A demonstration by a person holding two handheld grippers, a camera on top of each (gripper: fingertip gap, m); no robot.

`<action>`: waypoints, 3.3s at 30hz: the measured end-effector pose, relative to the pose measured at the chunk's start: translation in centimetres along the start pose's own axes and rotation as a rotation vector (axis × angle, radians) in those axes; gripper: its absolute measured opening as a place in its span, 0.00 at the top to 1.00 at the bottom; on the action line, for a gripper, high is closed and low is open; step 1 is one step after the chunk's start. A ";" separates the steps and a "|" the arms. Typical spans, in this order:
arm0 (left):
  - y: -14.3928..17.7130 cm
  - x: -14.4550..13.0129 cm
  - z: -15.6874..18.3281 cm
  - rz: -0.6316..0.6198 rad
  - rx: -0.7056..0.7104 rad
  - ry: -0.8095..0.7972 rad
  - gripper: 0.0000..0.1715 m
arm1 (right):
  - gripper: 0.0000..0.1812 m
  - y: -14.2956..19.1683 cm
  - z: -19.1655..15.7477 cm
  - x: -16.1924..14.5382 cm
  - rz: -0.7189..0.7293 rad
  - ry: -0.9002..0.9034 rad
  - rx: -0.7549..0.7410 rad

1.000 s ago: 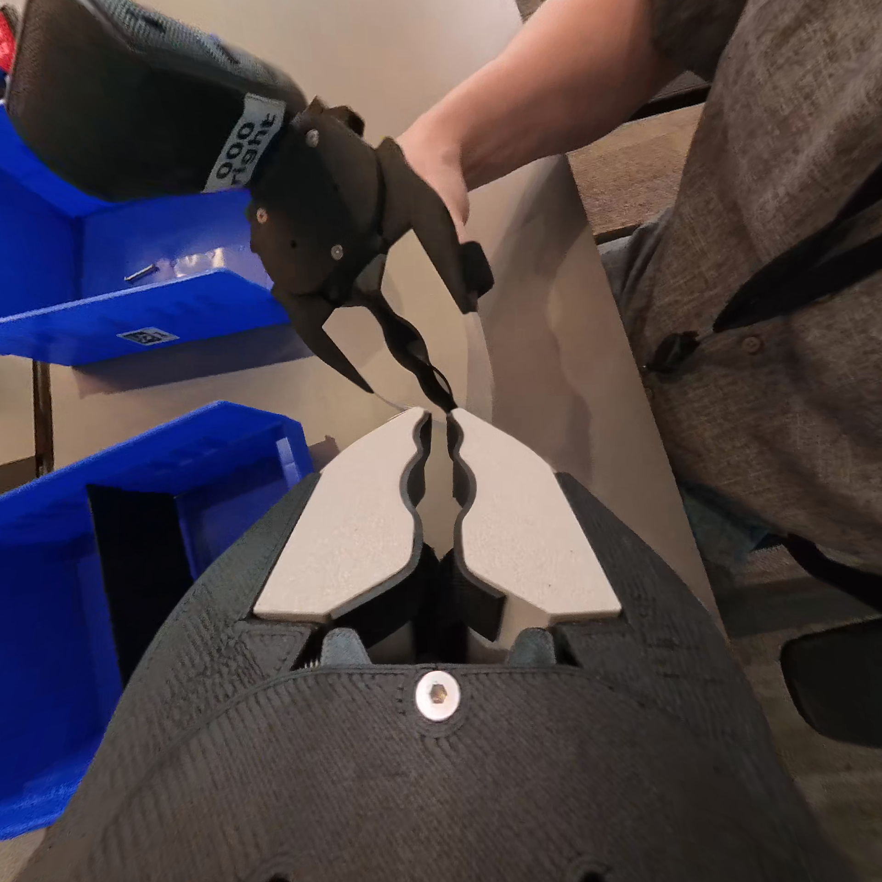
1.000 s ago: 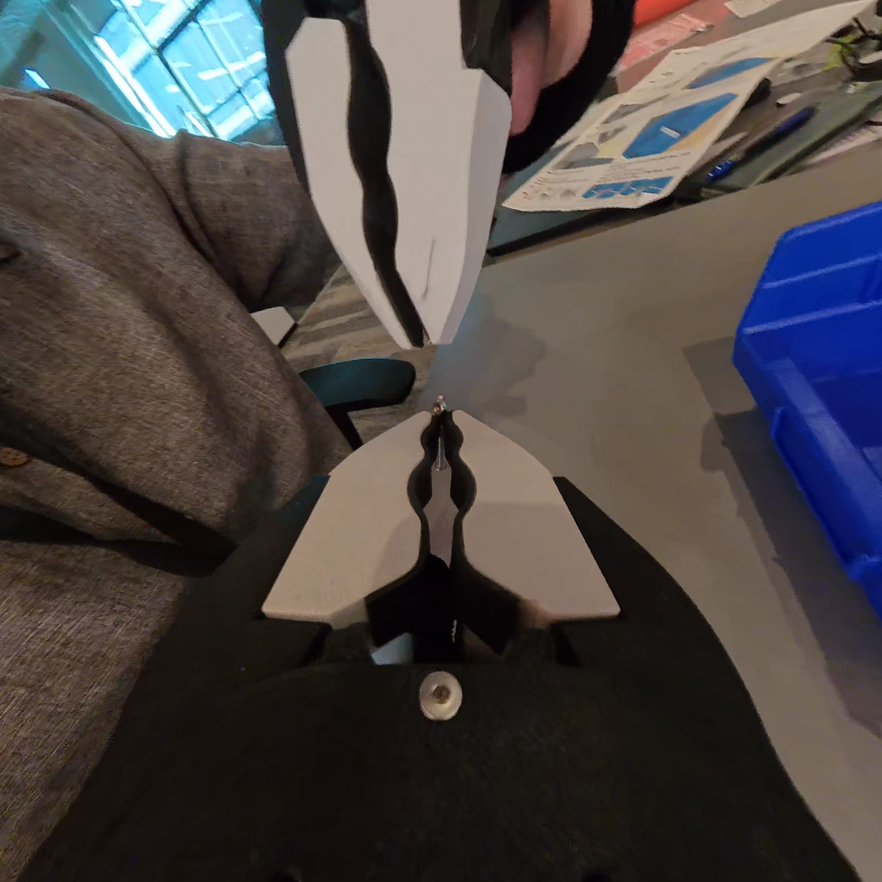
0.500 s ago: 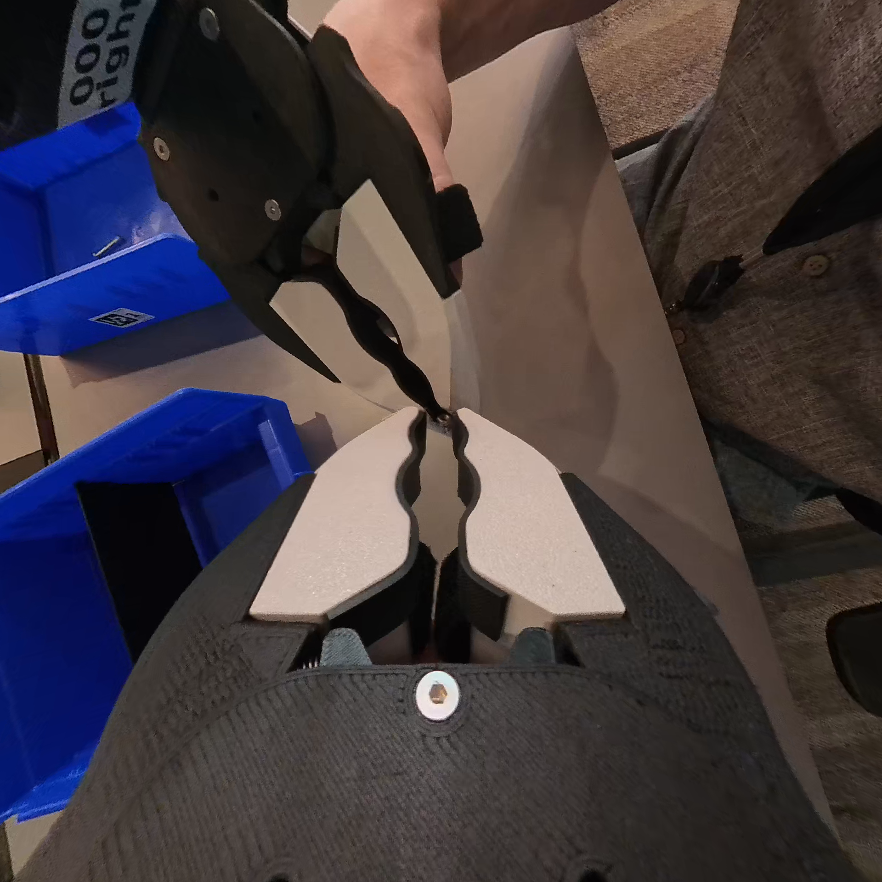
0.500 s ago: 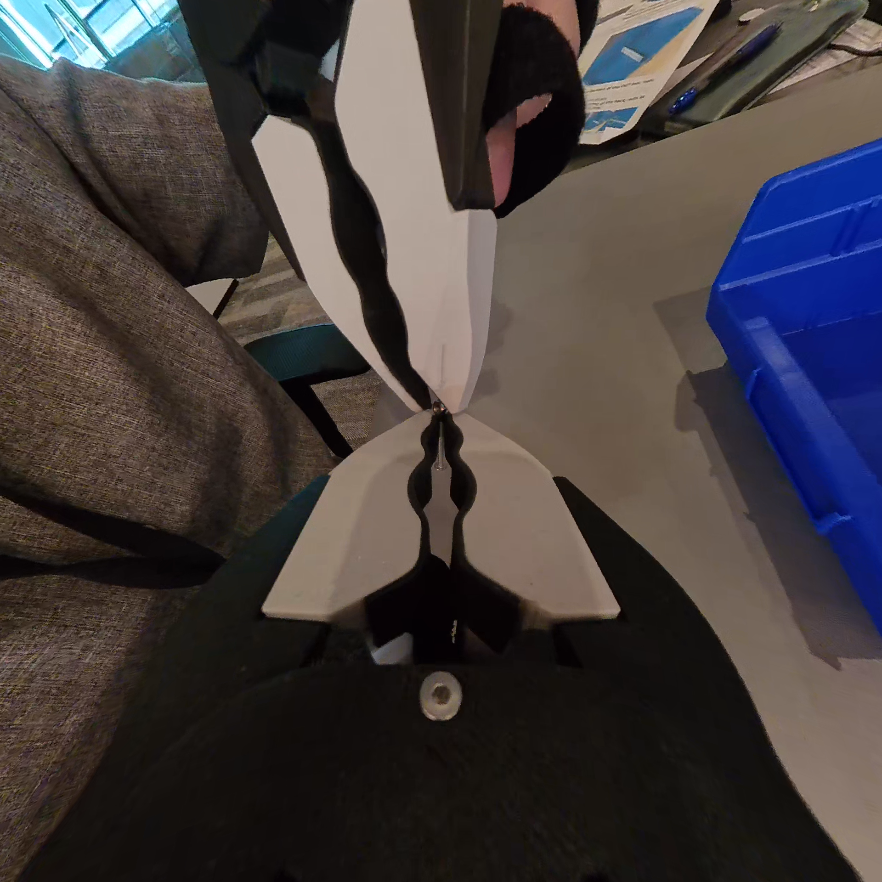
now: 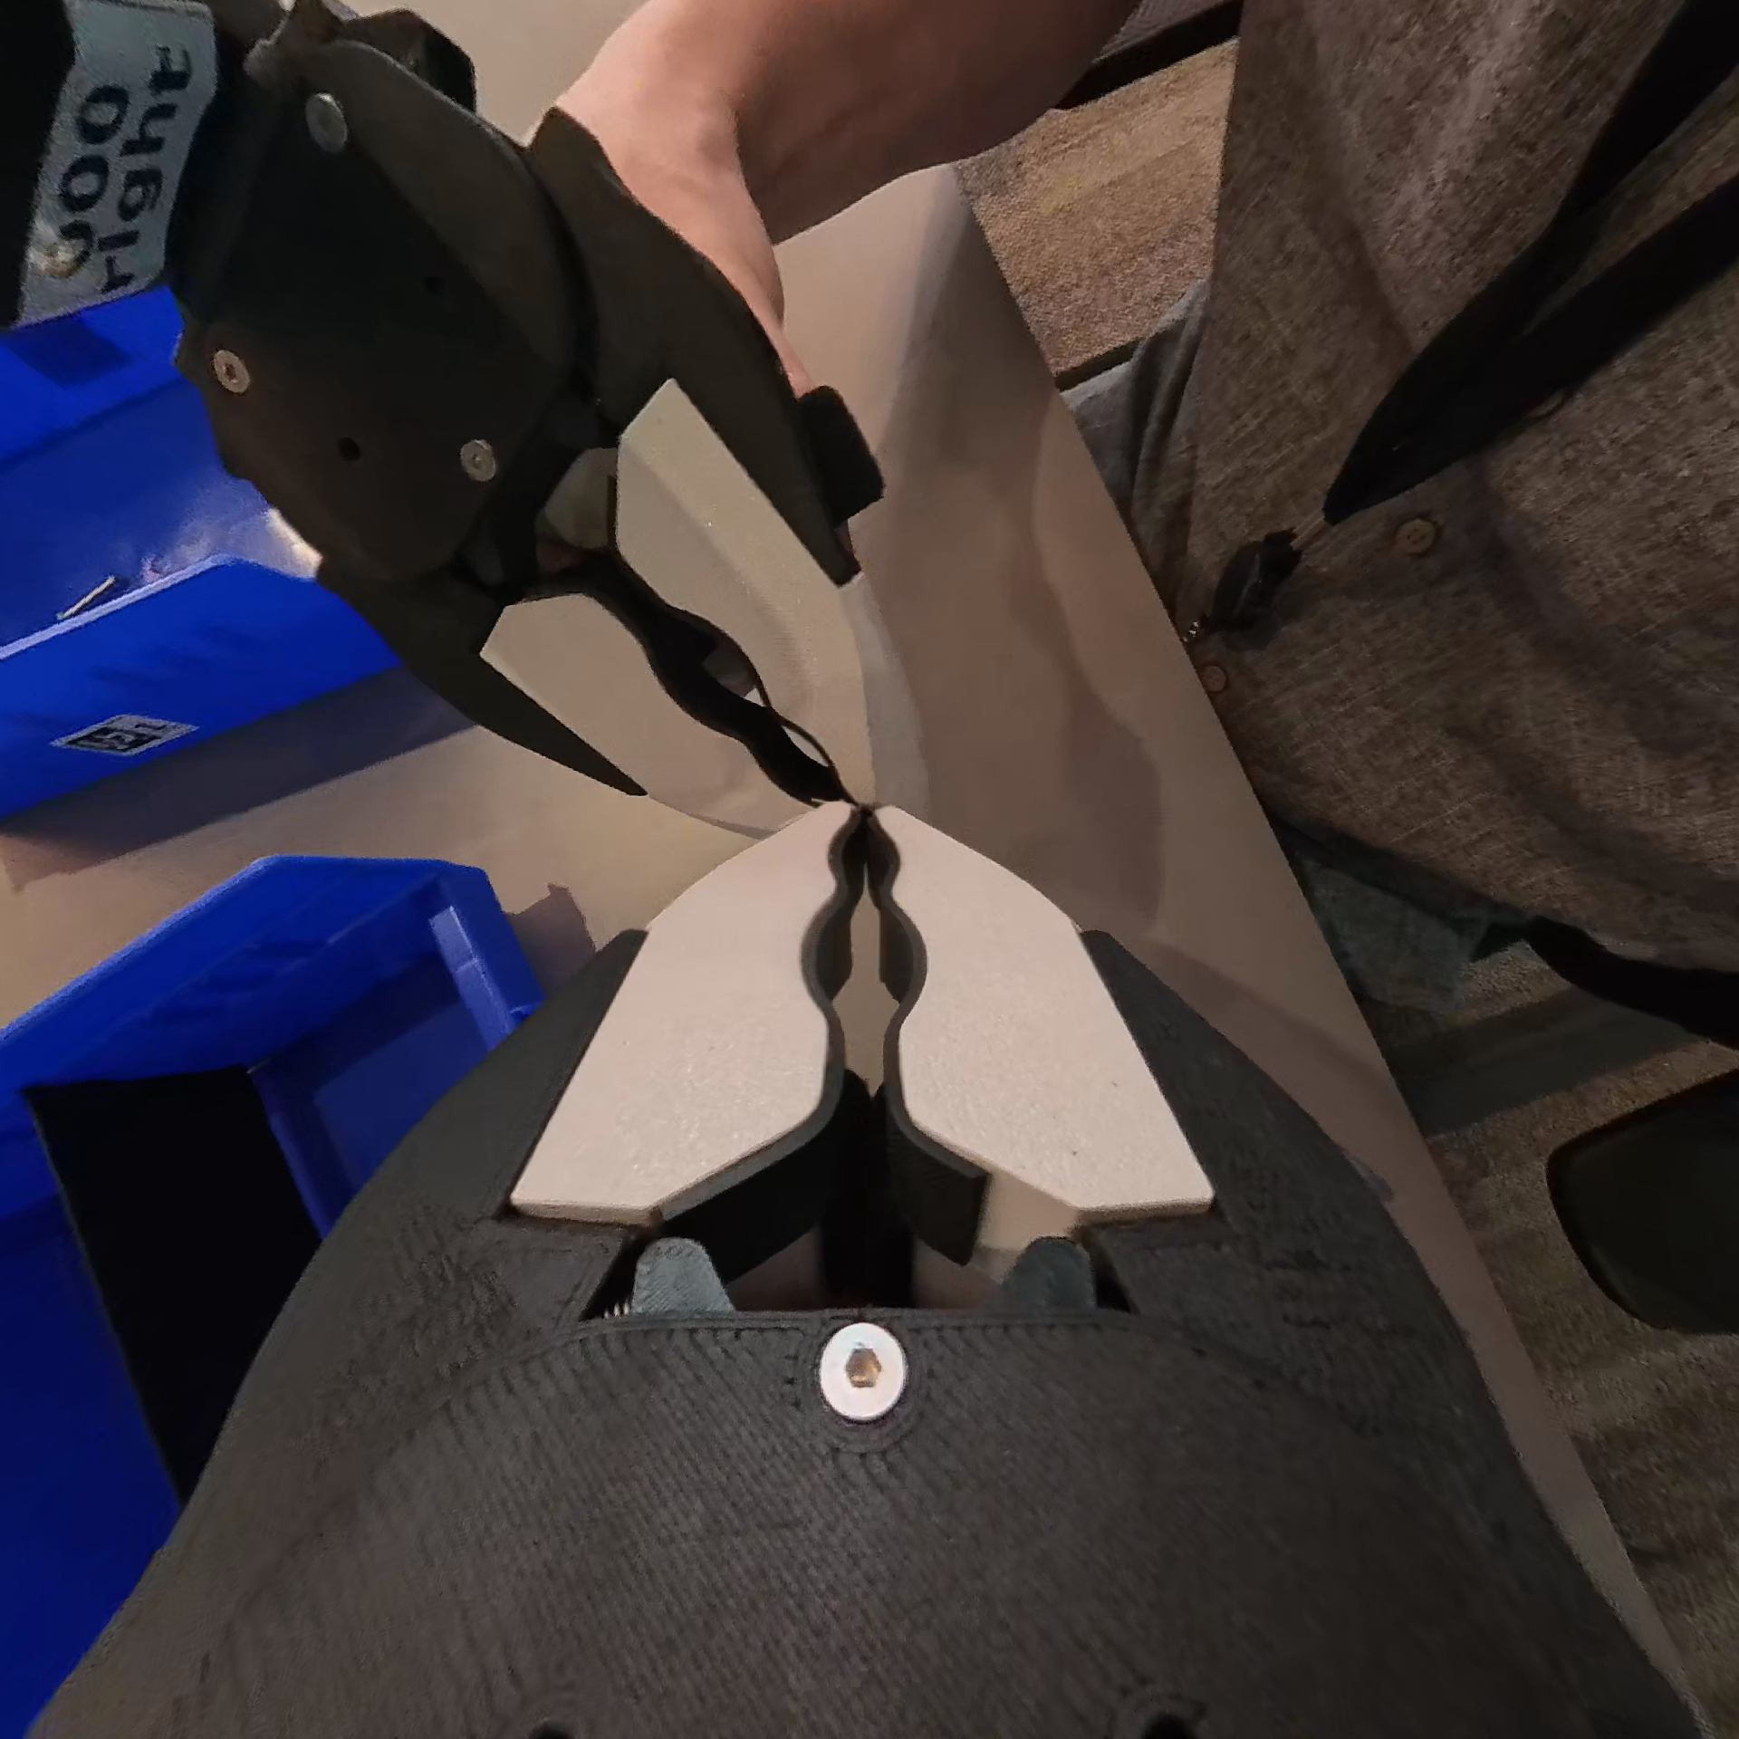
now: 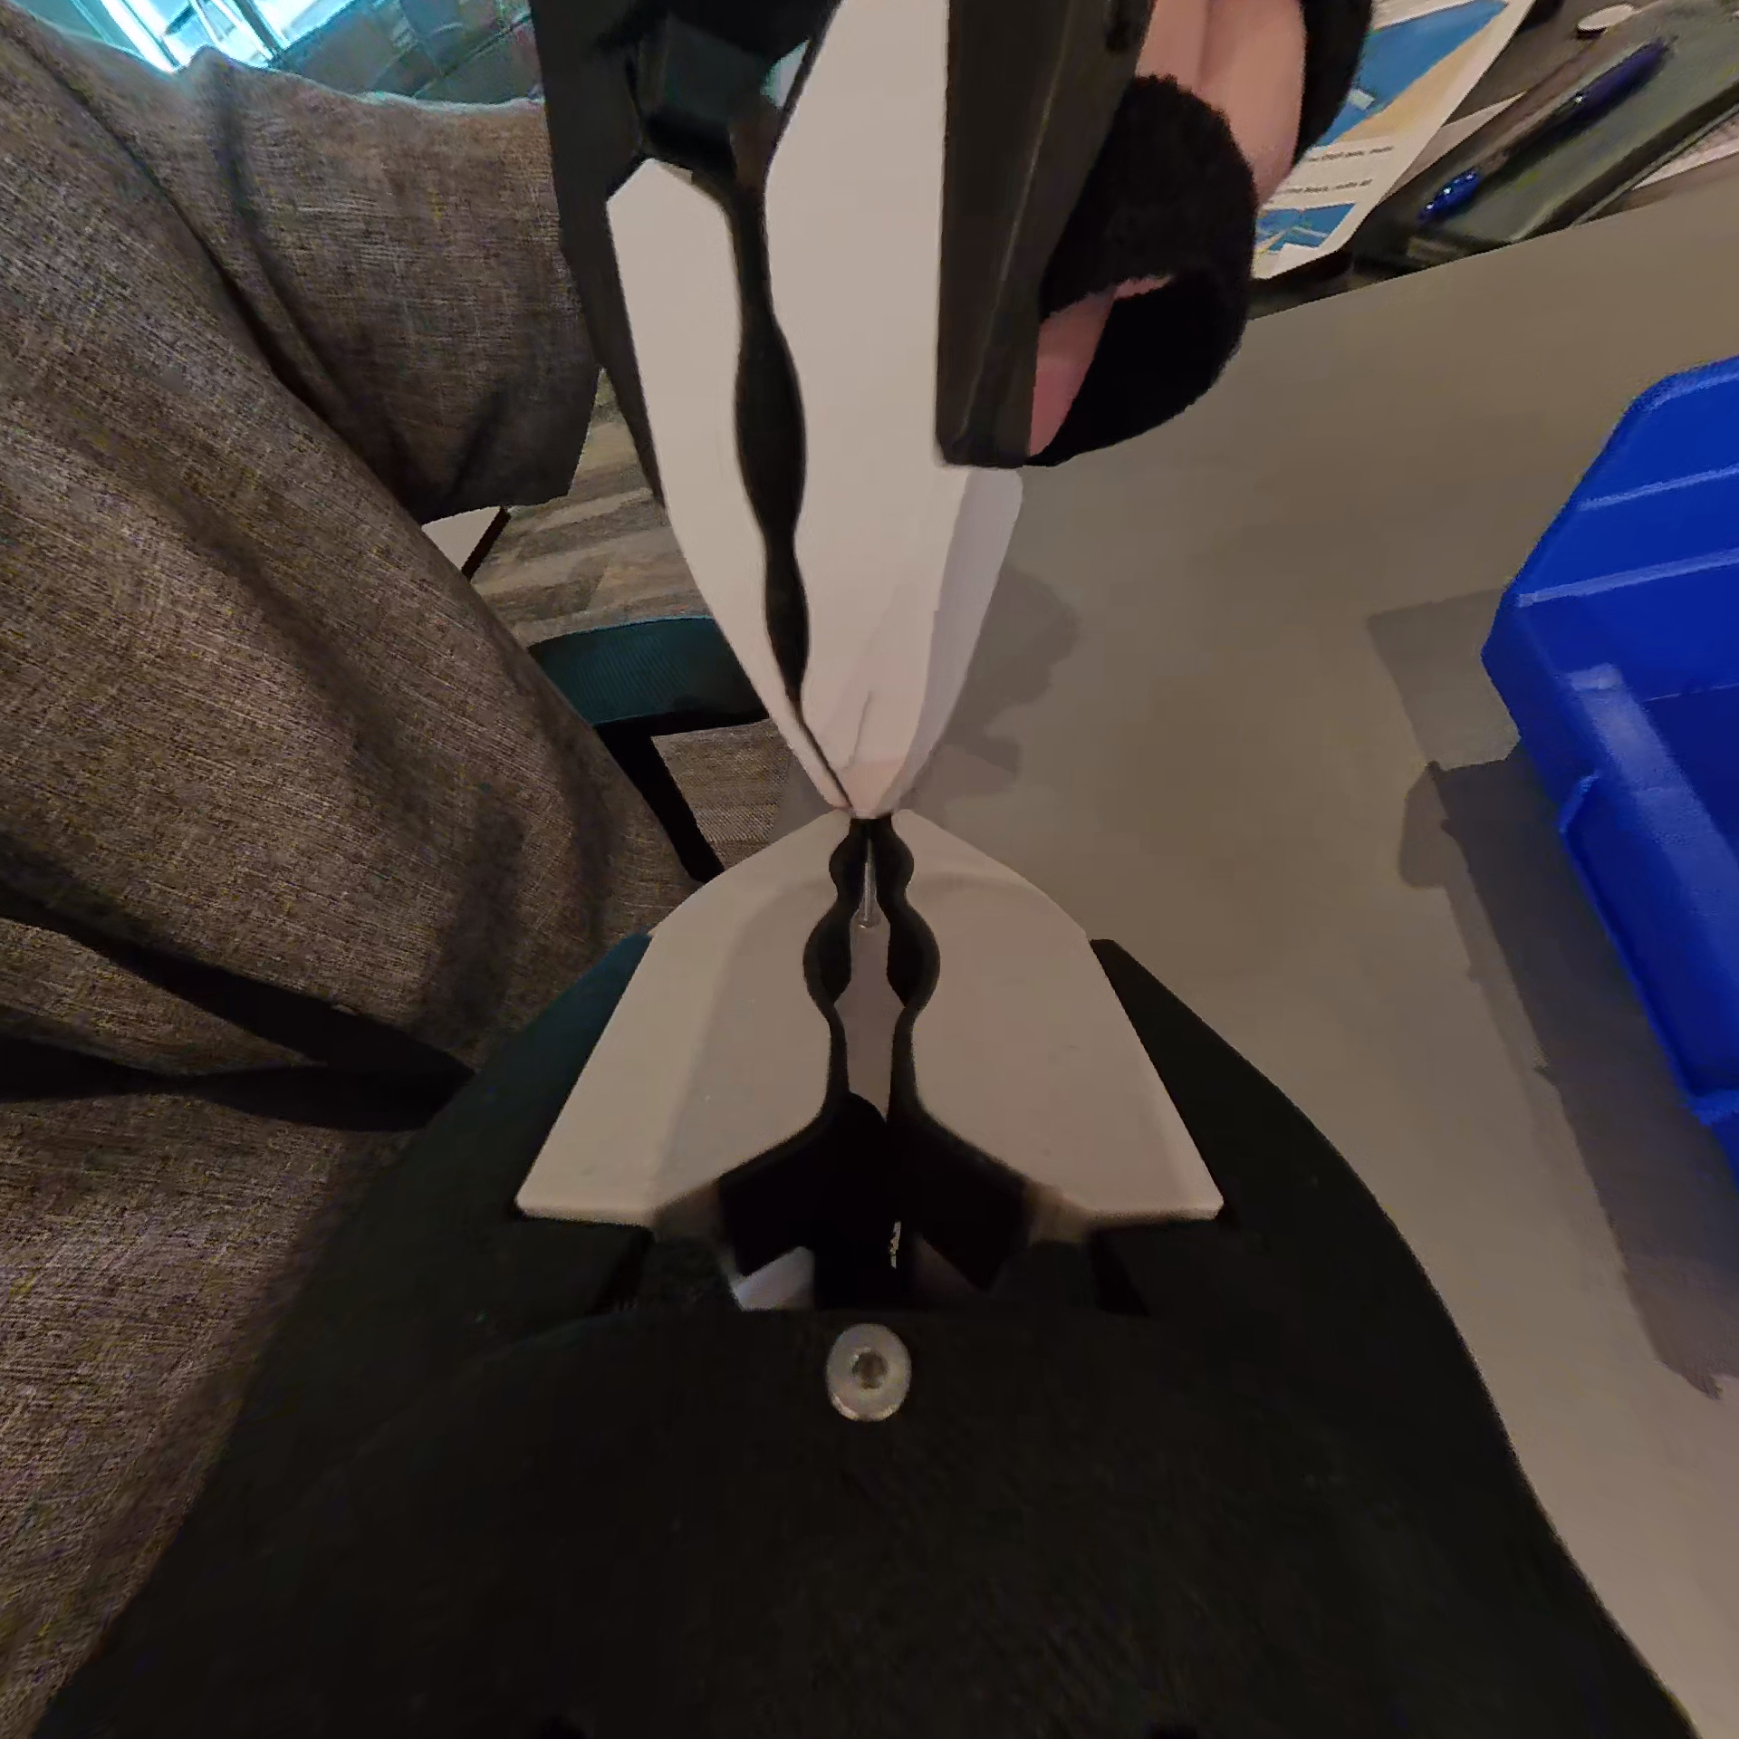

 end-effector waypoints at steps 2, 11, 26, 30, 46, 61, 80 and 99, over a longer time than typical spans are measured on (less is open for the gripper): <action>0.0 0.1 0.0 0.000 -0.006 -0.002 1.00 | 0.99 0.0 -0.1 0.1 -0.001 0.008 -0.005; 0.5 0.1 -0.4 0.018 0.026 0.020 1.00 | 0.99 0.3 -0.1 0.2 0.013 0.003 -0.004; 0.2 -4.6 1.5 0.204 0.221 0.458 0.99 | 0.99 0.9 3.4 -2.3 0.089 -0.149 -0.084; -1.5 -5.8 2.9 0.221 0.210 0.538 0.99 | 0.99 -0.3 4.0 -3.6 0.050 -0.192 -0.109; -2.6 -4.7 1.0 0.720 0.446 0.765 0.86 | 0.99 1.1 1.7 0.5 0.403 -0.079 -0.189; -3.4 -3.9 0.7 0.829 0.368 0.788 0.98 | 0.99 1.3 1.4 0.5 0.423 -0.077 -0.164; -3.6 -4.7 1.6 0.915 0.306 0.873 0.99 | 0.99 0.3 2.3 -0.1 0.475 -0.267 0.045; -5.6 -6.6 1.5 0.821 0.294 0.948 0.98 | 0.98 -0.4 4.7 -3.1 0.544 -0.425 0.194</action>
Point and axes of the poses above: each gripper's, where its closed fingertips meet, y back along the fingers, x out of its top, z = x × y across the jaws, the point moved 6 cm from there along y, back along the fingers, and after that the axes turned 4 degrees about -y, right-handed, at the moved point
